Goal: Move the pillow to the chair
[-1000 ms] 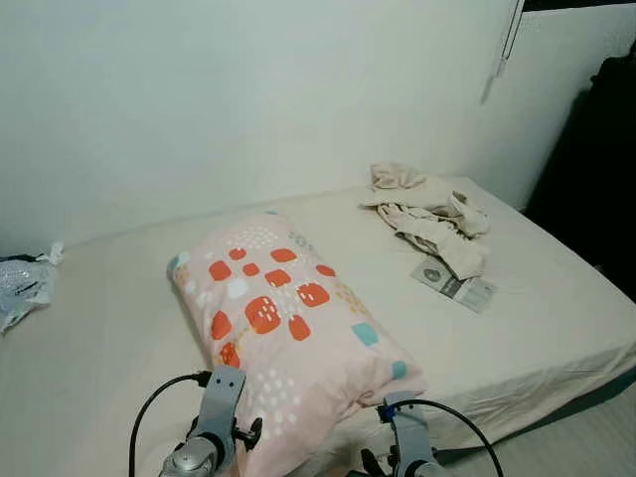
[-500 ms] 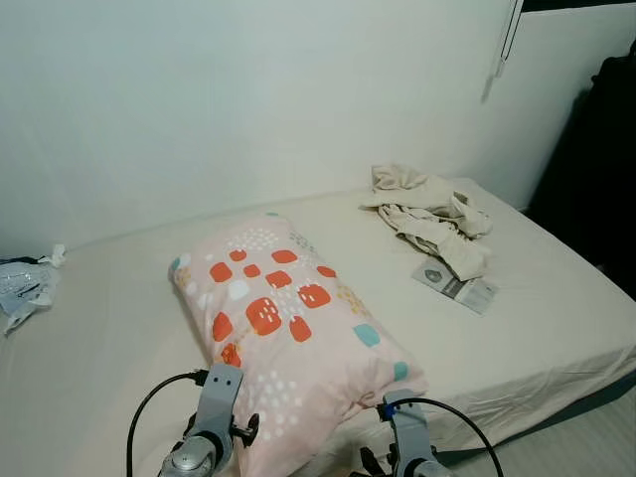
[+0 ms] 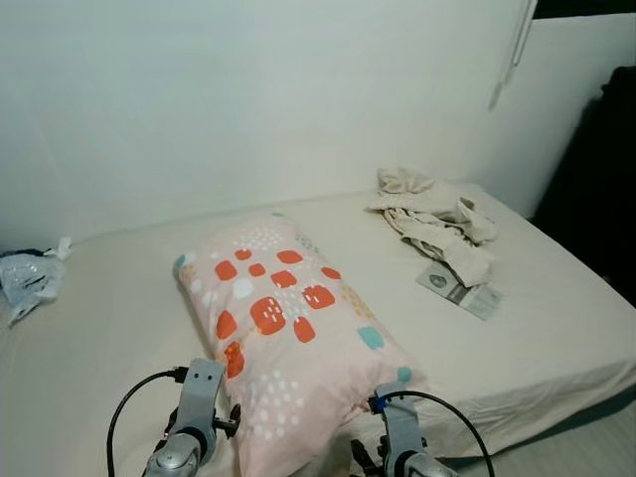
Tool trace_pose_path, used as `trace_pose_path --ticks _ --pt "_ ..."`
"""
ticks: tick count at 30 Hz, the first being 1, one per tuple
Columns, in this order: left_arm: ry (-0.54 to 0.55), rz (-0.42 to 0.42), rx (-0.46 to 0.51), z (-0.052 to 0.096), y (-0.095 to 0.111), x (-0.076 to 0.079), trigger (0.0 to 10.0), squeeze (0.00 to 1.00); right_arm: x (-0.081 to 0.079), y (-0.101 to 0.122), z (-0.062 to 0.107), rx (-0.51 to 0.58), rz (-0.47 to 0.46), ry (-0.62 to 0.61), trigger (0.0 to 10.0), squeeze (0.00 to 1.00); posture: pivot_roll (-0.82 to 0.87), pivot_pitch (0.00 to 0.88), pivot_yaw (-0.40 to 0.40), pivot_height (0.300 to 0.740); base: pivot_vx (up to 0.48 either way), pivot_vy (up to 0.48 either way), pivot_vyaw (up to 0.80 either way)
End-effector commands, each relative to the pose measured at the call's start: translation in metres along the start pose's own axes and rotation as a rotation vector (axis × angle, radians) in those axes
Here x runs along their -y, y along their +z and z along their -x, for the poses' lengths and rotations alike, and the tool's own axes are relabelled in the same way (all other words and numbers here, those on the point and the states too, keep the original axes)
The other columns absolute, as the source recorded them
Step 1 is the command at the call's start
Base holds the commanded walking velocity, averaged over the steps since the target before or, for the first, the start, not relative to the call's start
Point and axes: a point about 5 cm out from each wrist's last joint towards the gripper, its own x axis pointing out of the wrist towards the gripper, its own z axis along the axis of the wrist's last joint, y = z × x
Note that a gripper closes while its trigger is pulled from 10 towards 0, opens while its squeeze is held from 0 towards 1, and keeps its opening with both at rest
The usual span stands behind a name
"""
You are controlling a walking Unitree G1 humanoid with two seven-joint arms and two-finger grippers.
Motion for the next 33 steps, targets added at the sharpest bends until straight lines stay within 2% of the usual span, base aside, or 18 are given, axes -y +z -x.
trace_pose_path --ticks 1,6,9,14,16,18,20,22,24,26,28,32,33 --pt "0.017 -0.002 -0.002 0.001 -0.001 -0.005 10.0 0.0 -0.002 0.002 -0.001 0.005 0.02 0.008 10.0 0.0 0.04 0.0 -0.04 0.74 0.0 0.0 0.0" --pt "-0.034 -0.047 -0.014 0.003 -0.005 0.002 10.0 0.0 -0.001 -0.003 0.0 -0.001 0.02 -0.002 10.0 0.0 0.04 0.0 -0.047 0.74 0.0 0.0 0.0" --pt "-0.037 -0.041 -0.015 0.002 -0.004 -0.003 10.0 0.0 0.0 -0.006 0.002 -0.004 0.031 -0.004 10.0 0.0 0.04 0.0 -0.059 0.74 0.0 0.0 0.0" --pt "-0.043 -0.074 0.008 0.002 0.002 -0.015 10.0 0.0 0.001 -0.01 0.003 0.004 0.023 0.008 10.0 0.0 0.04 0.0 -0.055 0.74 0.0 0.0 0.0" --pt "-0.055 -0.104 -0.007 0.003 0.0 -0.015 10.0 0.0 0.0 -0.011 0.004 0.011 0.02 0.016 10.0 0.0 0.04 0.0 -0.049 0.74 0.0 0.0 0.0" --pt "-0.1 -0.159 -0.024 0.005 -0.006 -0.01 10.0 0.0 -0.003 -0.013 0.004 0.02 0.018 0.023 10.0 0.0 0.04 0.0 -0.039 0.74 0.0 0.0 0.0" --pt "-0.126 -0.177 -0.032 0.008 -0.011 -0.006 10.0 0.0 -0.004 -0.014 0.004 0.026 0.016 0.024 10.0 0.0 0.03 0.0 -0.02 0.74 0.0 0.0 0.0" --pt "-0.2 -0.218 -0.041 0.013 -0.021 0.007 10.0 0.0 -0.006 -0.019 0.006 0.042 0.013 0.023 10.0 0.0 0.01 0.0 0.005 0.74 0.0 0.0 0.0" --pt "-0.232 -0.204 -0.042 0.018 -0.028 0.018 10.0 0.0 -0.004 -0.024 0.009 0.062 0.038 0.01 10.0 0.0 -0.04 0.018 0.032 0.74 0.0 0.0 0.0" --pt "-0.244 -0.199 -0.041 0.02 -0.03 0.021 10.0 0.0 -0.002 -0.027 0.011 0.068 0.038 0.002 10.0 0.0 -0.05 0.021 0.032 0.74 0.0 0.0 0.0" --pt "-0.292 -0.19 -0.006 0.022 -0.028 0.036 10.0 0.0 0.01 -0.031 0.018 0.126 0.012 -0.033 10.0 0.0 -0.09 0.04 0.055 0.74 0.0 0.0 0.0" --pt "-0.303 -0.193 -0.008 0.022 -0.027 0.042 10.0 0.0 0.016 -0.034 0.022 0.127 0.009 -0.042 10.0 0.0 -0.11 0.063 0.058 0.74 0.0 0.0 0.0" --pt "-0.321 -0.213 -0.007 0.02 -0.024 0.05 10.0 0.0 0.026 -0.043 0.029 0.132 0.004 -0.07 10.0 0.0 -0.15 0.076 0.069 0.74 0.0 0.0 0.0"
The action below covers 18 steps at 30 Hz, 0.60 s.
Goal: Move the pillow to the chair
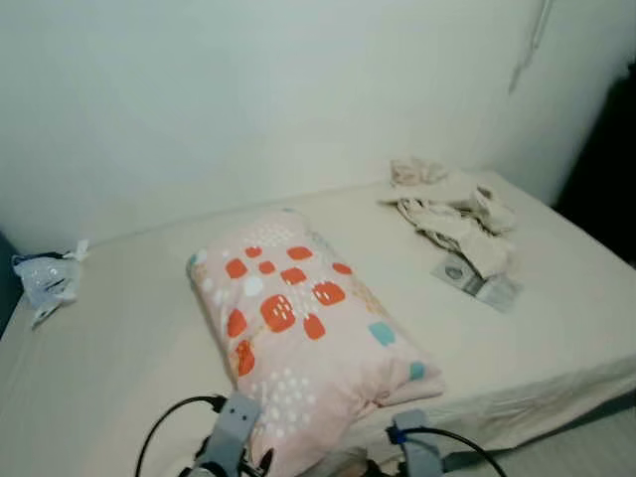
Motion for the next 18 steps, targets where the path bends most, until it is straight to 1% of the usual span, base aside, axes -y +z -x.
trace_pose_path --ticks 1,2,5,7,12,13,14,15,16,18 --pt "-0.013 -0.028 -0.01 -0.002 0.001 0.003 10.0 0.0 0.003 -0.004 0.004 0.019 -0.013 -0.008 10.0 0.0 -0.15 0.076 0.069 0.74 0.0 0.0 0.0" --pt "-0.019 -0.038 -0.012 -0.004 0.003 0.006 10.0 0.0 0.007 -0.006 0.008 0.024 -0.017 -0.022 10.0 0.0 -0.15 0.082 0.072 0.74 0.0 0.0 0.0" --pt "-0.024 -0.048 -0.021 -0.007 0.005 0.01 10.0 0.0 0.012 -0.011 0.012 0.033 -0.033 -0.041 10.0 0.0 -0.16 0.076 0.085 0.74 0.0 0.0 0.0" --pt "-0.017 -0.045 -0.03 -0.008 0.006 0.012 10.0 0.0 0.012 -0.014 0.016 0.039 -0.042 -0.045 10.0 0.0 -0.16 0.074 0.084 0.74 0.0 0.0 0.0" --pt "0.003 -0.044 -0.058 -0.007 0.002 0.01 10.0 0.0 0.008 -0.017 0.016 0.031 -0.032 -0.025 10.0 0.0 -0.13 0.058 0.062 0.74 0.0 0.0 0.0" --pt "0.045 -0.01 -0.083 -0.003 -0.005 0.004 10.0 0.0 0.003 -0.013 0.013 0.023 0.017 0.015 10.0 0.0 -0.11 0.05 0.032 0.74 0.0 0.0 0.0" --pt "0.045 -0.01 -0.083 -0.003 -0.005 0.004 10.0 0.0 0.003 -0.013 0.013 0.023 0.017 0.015 10.0 0.0 -0.11 0.05 0.032 0.74 0.0 0.0 0.0" --pt "0.083 0.076 -0.097 0.0 -0.01 0.0 10.0 0.0 0.0 -0.008 0.01 0.024 0.036 0.043 10.0 0.0 -0.08 0.04 0.008 0.74 0.0 0.0 0.0" --pt "0.095 0.103 -0.098 0.001 -0.011 -0.001 10.0 0.0 0.0 -0.006 0.009 0.026 0.038 0.049 10.0 0.0 -0.08 0.04 0.008 0.74 0.0 0.0 0.0" --pt "0.108 0.115 -0.099 0.001 -0.012 -0.003 10.0 0.0 -0.001 -0.003 0.006 0.027 0.048 0.062 10.0 0.0 -0.06 0.032 -0.002 0.74 0.0 0.0 0.0"
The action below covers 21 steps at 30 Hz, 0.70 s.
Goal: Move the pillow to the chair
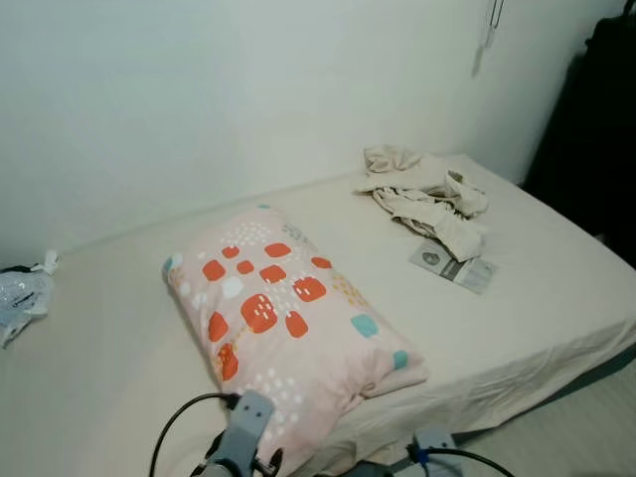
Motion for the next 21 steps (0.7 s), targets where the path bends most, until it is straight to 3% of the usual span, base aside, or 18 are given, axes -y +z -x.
trace_pose_path --ticks 1,6,11,21 --pt "0.05 0.051 -0.024 0.002 -0.006 -0.01 10.0 0.0 -0.005 0.007 -0.006 -0.006 0.022 0.033 10.0 0.0 -0.06 0.024 -0.007 0.74 0.0 0.0 0.0" --pt "0.075 0.058 -0.018 0.001 -0.003 -0.015 10.0 0.0 -0.009 0.017 -0.015 -0.009 0.032 0.037 10.0 0.0 -0.03 0.0 -0.01 0.74 0.0 0.0 0.0" --pt "0.121 0.083 0.002 0.003 0.002 -0.03 10.0 0.0 -0.02 0.028 -0.023 0.013 0.0 0.012 10.0 0.0 -0.02 0.0 0.018 0.74 0.0 0.0 0.0" --pt "0.163 0.096 0.013 0.001 0.007 -0.038 10.0 0.0 -0.02 0.021 -0.021 -0.007 -0.023 -0.019 10.0 0.0 -0.03 0.0 0.041 0.74 0.0 0.0 0.0"
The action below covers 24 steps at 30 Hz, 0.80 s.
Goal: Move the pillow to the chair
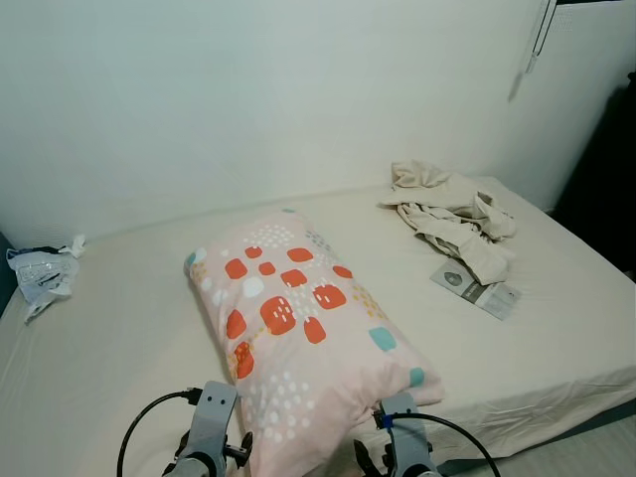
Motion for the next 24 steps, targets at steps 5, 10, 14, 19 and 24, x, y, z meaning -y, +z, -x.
trace_pose_path --ticks 5,10,14,19,24 --pt "-0.024 0.007 0.027 -0.002 0.007 -0.001 10.0 0.0 0.005 -0.001 0.002 0.015 -0.026 -0.034 10.0 0.0 -0.07 0.0 0.055 0.74 0.0 0.0 0.0" --pt "-0.131 -0.136 0.011 -0.002 0.003 0.014 10.0 0.0 0.008 0.0 0.003 0.031 0.028 -0.04 10.0 0.0 -0.08 0.0 0.044 0.74 0.0 0.0 0.0" --pt "-0.154 -0.144 -0.011 -0.001 -0.001 0.023 10.0 0.0 0.011 0.001 0.005 0.043 0.048 -0.037 10.0 0.0 -0.08 0.0 0.031 0.74 0.0 0.0 0.0" --pt "-0.117 -0.105 -0.059 0.001 -0.012 0.027 10.0 0.0 0.011 0.006 0.005 0.075 0.09 -0.039 10.0 0.0 -0.09 0.0 0.003 0.74 0.0 0.0 0.0" --pt "-0.029 -0.01 -0.041 0.01 -0.021 0.014 10.0 0.0 0.003 0.002 0.004 0.06 0.04 -0.035 10.0 0.0 -0.06 0.014 -0.002 0.74 0.0 0.0 0.0"
